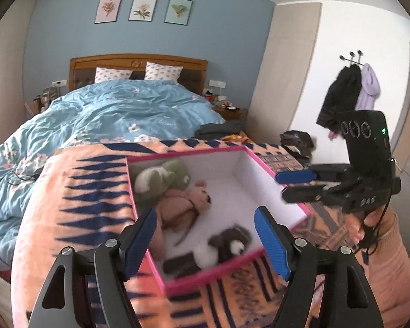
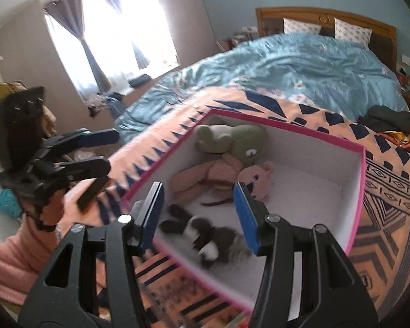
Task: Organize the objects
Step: 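Withdraw the right gripper and move it to the cream fluffy teddy, then grasp the cream teddy with the right gripper and lift it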
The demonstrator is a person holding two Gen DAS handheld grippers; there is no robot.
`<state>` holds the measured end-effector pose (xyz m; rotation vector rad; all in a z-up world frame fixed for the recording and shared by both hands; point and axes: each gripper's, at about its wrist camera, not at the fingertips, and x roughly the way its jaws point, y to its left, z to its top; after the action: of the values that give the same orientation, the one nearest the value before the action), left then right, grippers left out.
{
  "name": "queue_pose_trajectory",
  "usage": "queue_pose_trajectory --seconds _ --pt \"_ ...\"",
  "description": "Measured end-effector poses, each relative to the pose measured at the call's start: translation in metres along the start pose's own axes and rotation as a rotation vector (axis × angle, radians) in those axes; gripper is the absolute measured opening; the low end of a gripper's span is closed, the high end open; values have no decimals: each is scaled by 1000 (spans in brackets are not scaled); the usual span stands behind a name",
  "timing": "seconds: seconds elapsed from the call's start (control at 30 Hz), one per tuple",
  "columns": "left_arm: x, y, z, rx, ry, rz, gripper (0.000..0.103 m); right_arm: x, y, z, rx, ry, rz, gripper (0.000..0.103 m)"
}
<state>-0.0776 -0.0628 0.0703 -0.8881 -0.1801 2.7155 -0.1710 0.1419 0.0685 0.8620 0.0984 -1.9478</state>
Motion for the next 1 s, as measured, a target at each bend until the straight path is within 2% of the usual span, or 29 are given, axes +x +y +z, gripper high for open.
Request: queue_pose_trajectory --seconds 0.17,0.3,0.5,0.6,0.73,1.0 --pt "-18 -22 -34 36 29 -43 76 -34 28 -34 -44 -27 28 59" --pt "-19 -39 -64 69 91 -66 76 -41 49 -67 -91 7 31 59" --pt "-10 -61 -108 86 194 -131 76 -19 63 -118 -98 115 42 59" --pt "-3 -70 -127 79 242 -175 76 -7 67 -135 -86 155 73 59" --pt "4 -83 -147 103 296 -177 76 10 71 -155 -74 202 85 59" --pt "14 -91 -186 68 404 -209 76 34 77 -182 -46 270 124 59"
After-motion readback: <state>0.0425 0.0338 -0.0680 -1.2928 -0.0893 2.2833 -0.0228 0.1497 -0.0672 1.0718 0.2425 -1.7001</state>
